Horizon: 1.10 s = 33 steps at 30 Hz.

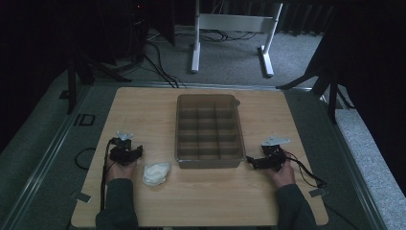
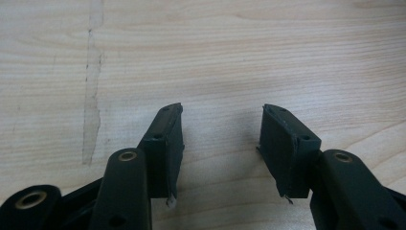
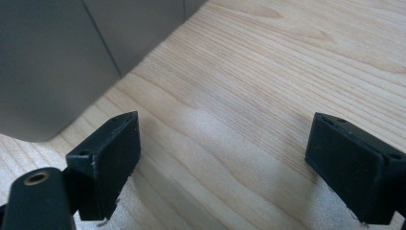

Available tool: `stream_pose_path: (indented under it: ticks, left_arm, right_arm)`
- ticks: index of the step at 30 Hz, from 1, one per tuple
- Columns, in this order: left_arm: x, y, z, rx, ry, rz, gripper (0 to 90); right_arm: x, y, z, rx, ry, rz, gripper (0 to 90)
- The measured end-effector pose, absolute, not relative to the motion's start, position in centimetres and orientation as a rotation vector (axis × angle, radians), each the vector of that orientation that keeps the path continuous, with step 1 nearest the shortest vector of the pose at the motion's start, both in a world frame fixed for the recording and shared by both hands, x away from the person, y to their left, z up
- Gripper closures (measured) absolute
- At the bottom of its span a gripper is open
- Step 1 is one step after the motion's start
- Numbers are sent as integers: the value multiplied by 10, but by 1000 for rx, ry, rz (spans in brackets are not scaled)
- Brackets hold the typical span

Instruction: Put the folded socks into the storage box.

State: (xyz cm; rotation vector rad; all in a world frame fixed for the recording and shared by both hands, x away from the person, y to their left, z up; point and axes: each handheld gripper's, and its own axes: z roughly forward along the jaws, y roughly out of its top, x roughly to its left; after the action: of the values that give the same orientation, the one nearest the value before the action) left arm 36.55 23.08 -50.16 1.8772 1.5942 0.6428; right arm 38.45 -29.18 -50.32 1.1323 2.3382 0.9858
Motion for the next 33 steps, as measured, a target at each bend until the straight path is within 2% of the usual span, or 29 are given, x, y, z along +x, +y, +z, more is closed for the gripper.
stream_pose_path:
  ticks: [5,23,33]
  left_arm:
    - [367,233,-498,1887,1619,614,568]
    - [355,238,-476,1876,1504,552,545]
    - [345,240,-464,1916,1444,569,529]
  right_arm:
    - [385,-292,-503,1131,2338,986,114]
    - [384,-292,-503,1130,2338,986,115]
    - [384,-292,-503,1131,2338,987,115]
